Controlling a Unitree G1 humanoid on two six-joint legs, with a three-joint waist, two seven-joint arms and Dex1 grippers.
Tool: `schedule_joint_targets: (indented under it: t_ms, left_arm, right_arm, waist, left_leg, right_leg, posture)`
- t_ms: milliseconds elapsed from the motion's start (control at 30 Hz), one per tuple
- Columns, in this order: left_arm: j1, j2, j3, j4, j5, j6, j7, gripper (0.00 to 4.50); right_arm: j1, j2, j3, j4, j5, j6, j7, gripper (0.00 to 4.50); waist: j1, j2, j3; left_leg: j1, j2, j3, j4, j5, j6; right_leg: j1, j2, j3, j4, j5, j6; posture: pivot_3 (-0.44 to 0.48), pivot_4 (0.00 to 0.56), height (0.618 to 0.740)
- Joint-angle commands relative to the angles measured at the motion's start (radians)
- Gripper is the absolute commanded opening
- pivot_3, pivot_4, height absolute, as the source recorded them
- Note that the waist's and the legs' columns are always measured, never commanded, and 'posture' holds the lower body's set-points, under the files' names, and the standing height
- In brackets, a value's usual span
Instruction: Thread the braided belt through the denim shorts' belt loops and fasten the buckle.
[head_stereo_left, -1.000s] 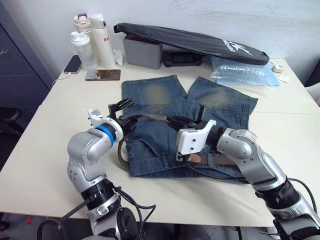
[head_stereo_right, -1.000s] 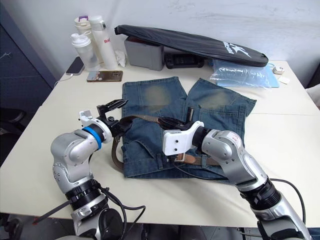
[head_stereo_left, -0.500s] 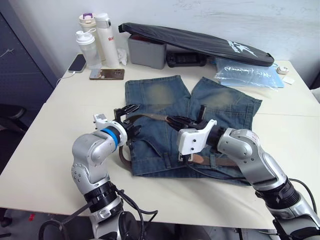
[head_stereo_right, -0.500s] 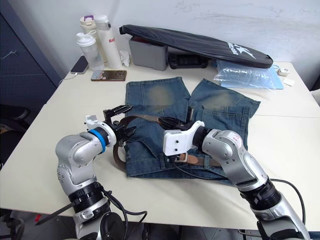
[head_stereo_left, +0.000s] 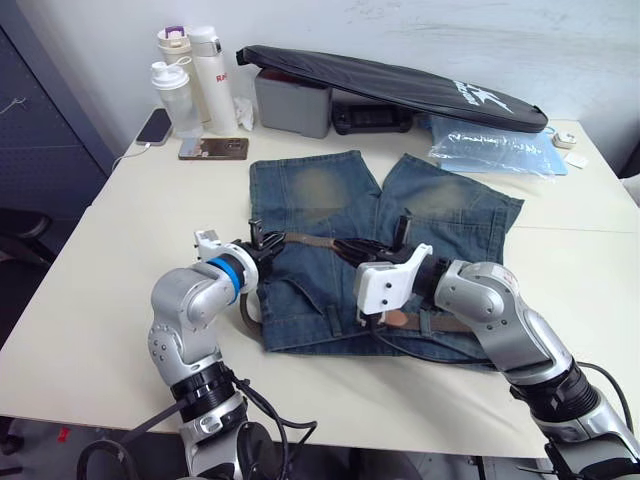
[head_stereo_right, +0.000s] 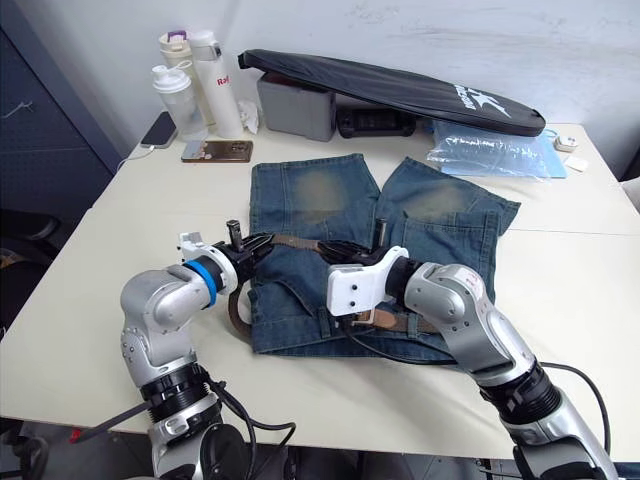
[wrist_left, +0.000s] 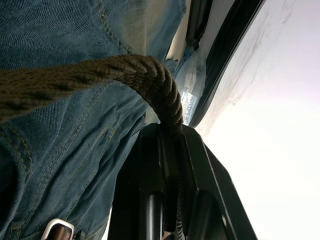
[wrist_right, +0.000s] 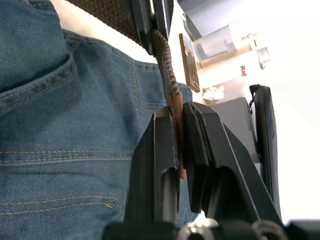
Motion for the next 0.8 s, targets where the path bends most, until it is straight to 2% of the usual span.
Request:
schedule_joint_targets:
  t_ms: [33, 133, 300, 333, 433, 567, 800]
  left_arm:
    - [-0.106, -0.044, 0.025, 0.015, -0.012, 0.04, -0.04, 0.0]
    - [-0.144, 0.021, 0.072, 0.069, -0.012, 0.082, -0.076, 0.0]
    - [-0.167, 0.04, 0.128, 0.088, -0.012, 0.142, -0.093, 0.0]
    - [-0.164, 0.039, 0.132, 0.083, -0.012, 0.148, -0.094, 0.0]
    - [-0.098, 0.039, 0.114, 0.041, -0.012, 0.17, -0.1, 0.0]
    - [-0.008, 0.047, 0.081, -0.006, -0.012, 0.185, -0.12, 0.0]
    - [0.207, 0.023, -0.057, -0.179, -0.012, 0.1, -0.117, 0.0]
  right_arm:
    - [0.008, 0.023, -0.065, -0.073, 0.113, 0.04, 0.021, 0.71]
    - [0.032, -0.021, -0.098, -0.089, 0.171, 0.05, 0.08, 1.78]
    - [0.081, -0.087, -0.179, -0.121, 0.321, 0.139, 0.175, 4.27]
    - [0.09, -0.096, -0.191, -0.126, 0.342, 0.16, 0.189, 4.4]
    - [0.143, -0.137, -0.251, -0.159, 0.493, 0.338, 0.259, 4.4]
    - [0.167, -0.169, -0.312, -0.198, 0.644, 0.543, 0.281, 4.4]
    - [0.162, -0.229, -0.306, -0.228, 0.693, 0.642, 0.278, 4.4]
  waist:
    - [0.0, 0.0, 0.0]
    - [0.001, 0.0, 0.001]
    - [0.002, 0.001, 0.001]
    - [0.001, 0.001, 0.001]
    - [0.001, 0.001, 0.001]
    - [-0.001, 0.001, 0.001]
    - [0.0, 0.002, 0.001]
  left_leg:
    - [0.0, 0.0, 0.0, 0.0, 0.0, 0.0]
    - [-0.001, 0.0, 0.0, 0.0, 0.0, 0.0]
    - [-0.001, -0.003, 0.0, -0.005, 0.0, 0.0]
    - [0.0, -0.003, 0.0, -0.005, 0.0, 0.0]
    - [0.0, -0.003, 0.0, -0.005, 0.0, 0.0]
    - [0.0, 0.001, -0.001, -0.006, 0.0, 0.0]
    - [-0.001, 0.003, 0.0, -0.006, 0.0, -0.001]
  right_leg:
    - [0.0, 0.0, 0.0, 0.0, 0.0, 0.0]
    - [0.0, 0.001, 0.0, 0.0, 0.0, 0.0]
    - [0.0, -0.001, 0.0, -0.001, 0.0, 0.0]
    - [0.0, -0.001, 0.0, -0.001, 0.0, 0.0]
    - [0.0, -0.001, 0.0, -0.001, 0.0, 0.0]
    - [0.0, -0.003, 0.001, -0.002, 0.0, 0.0]
    - [0.0, -0.002, 0.001, -0.004, 0.0, 0.0]
  posture:
    - [0.0, 0.15, 0.74]
    - [0.0, 0.15, 0.74]
    - [0.0, 0.15, 0.74]
    - [0.0, 0.15, 0.74]
    - [0.0, 0.15, 0.74]
    - [0.0, 0.15, 0.74]
    - [0.0, 0.15, 0.74]
